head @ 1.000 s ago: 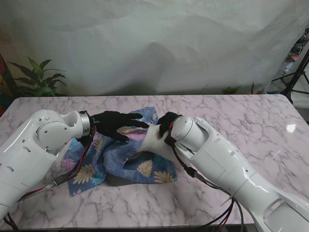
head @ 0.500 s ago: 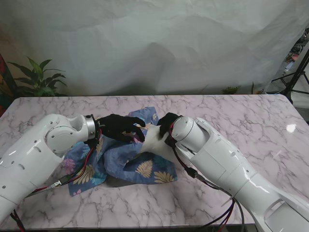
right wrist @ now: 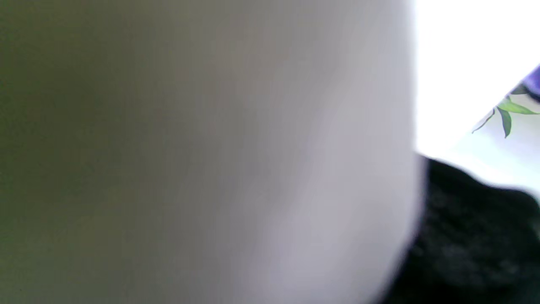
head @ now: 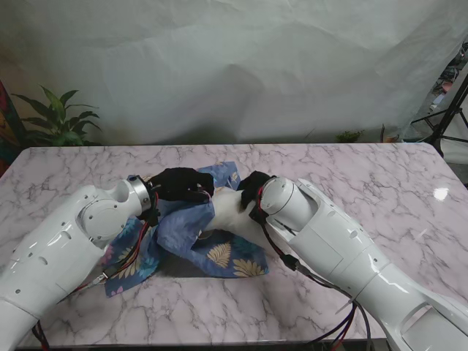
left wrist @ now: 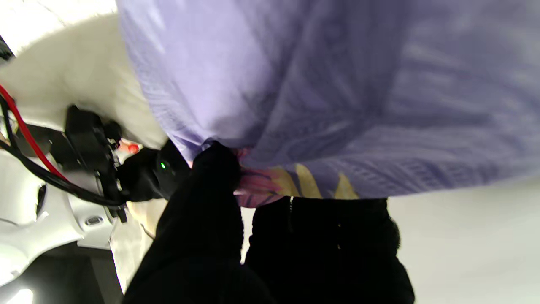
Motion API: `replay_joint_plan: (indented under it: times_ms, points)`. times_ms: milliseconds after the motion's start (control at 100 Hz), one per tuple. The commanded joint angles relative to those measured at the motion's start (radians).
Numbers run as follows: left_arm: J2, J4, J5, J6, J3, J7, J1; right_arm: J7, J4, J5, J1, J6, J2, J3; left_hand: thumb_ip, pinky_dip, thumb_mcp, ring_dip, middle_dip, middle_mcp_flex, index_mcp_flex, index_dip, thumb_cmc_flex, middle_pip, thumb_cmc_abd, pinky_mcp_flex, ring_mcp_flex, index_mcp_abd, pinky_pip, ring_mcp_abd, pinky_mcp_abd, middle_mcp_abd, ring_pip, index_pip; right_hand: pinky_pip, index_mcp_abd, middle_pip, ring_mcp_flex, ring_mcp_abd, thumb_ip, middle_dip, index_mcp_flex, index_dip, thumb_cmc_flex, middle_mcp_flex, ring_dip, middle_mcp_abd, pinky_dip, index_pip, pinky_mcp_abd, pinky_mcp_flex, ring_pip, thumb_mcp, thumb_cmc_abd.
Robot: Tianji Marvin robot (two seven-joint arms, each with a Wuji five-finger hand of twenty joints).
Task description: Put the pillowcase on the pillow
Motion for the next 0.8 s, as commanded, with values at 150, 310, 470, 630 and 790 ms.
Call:
replay_joint_plan:
  times_ms: [150, 310, 470, 630, 790]
  points:
    - [-0.030, -0.028, -0.014, 0.115, -0.020, 0.016, 0.016, -0.003, 0.005, 0.010, 0.009, 0.004, -0.014, -0.013, -0.008, -0.029, -0.060, 0.005, 0.108, 0.011, -0.079, 0.062, 0.082, 0.107, 0.121, 0.018, 0.026, 0.086, 0.061, 0.026, 0.003, -0.007, -0.019, 0.067, 0.072, -0.016, 0.092, 0.120, -0.045, 0.088, 0.013, 0.043, 0.038, 0.104, 0.009, 0.026, -0.003, -0.006, 0.069, -0.333, 0.068, 0.254, 0.219, 0.132]
    - [-0.026, -0.041, -0.020, 0.142, -0.001, -0.021, -0.007, -0.029, -0.024, 0.030, -0.003, 0.011, -0.023, -0.003, -0.008, -0.033, -0.075, 0.002, 0.099, 0.000, -0.084, 0.076, 0.078, 0.115, 0.141, 0.014, 0.023, 0.113, 0.060, 0.029, 0.008, -0.004, -0.027, 0.056, 0.074, -0.013, 0.092, 0.120, -0.045, 0.088, 0.012, 0.042, 0.038, 0.105, 0.010, 0.026, 0.000, -0.006, 0.068, -0.335, 0.068, 0.257, 0.220, 0.131]
    - [-0.028, -0.034, -0.040, 0.168, 0.035, -0.042, -0.033, -0.071, -0.088, 0.083, -0.040, 0.009, -0.035, 0.029, -0.006, -0.041, -0.083, -0.001, 0.066, -0.010, -0.076, 0.097, 0.072, 0.133, 0.151, 0.014, 0.024, 0.142, 0.054, 0.031, 0.012, 0.006, -0.030, 0.033, 0.077, -0.008, 0.092, 0.120, -0.042, 0.089, 0.012, 0.044, 0.038, 0.106, 0.011, 0.025, 0.005, -0.005, 0.067, -0.337, 0.069, 0.259, 0.222, 0.129]
    - [-0.032, -0.035, -0.057, 0.198, 0.054, -0.044, -0.044, -0.117, -0.124, 0.181, -0.073, 0.003, -0.057, 0.064, -0.007, -0.043, -0.086, -0.002, 0.052, -0.006, -0.068, 0.098, 0.059, 0.135, 0.153, 0.016, 0.029, 0.159, 0.053, 0.035, 0.017, 0.010, -0.028, 0.028, 0.082, -0.002, 0.092, 0.120, -0.039, 0.089, 0.012, 0.045, 0.037, 0.107, 0.010, 0.024, 0.011, -0.004, 0.065, -0.339, 0.070, 0.264, 0.225, 0.126]
    - [-0.039, -0.053, -0.047, 0.255, 0.047, -0.023, -0.035, -0.136, -0.128, 0.218, -0.085, 0.018, -0.068, 0.079, -0.001, -0.056, -0.082, -0.003, 0.011, -0.013, -0.066, 0.111, 0.036, 0.163, 0.157, 0.036, 0.043, 0.180, 0.059, 0.031, 0.011, 0.018, -0.018, 0.022, 0.085, 0.002, 0.094, 0.120, -0.036, 0.087, 0.012, 0.046, 0.036, 0.108, 0.010, 0.022, 0.016, -0.003, 0.064, -0.338, 0.071, 0.266, 0.228, 0.124]
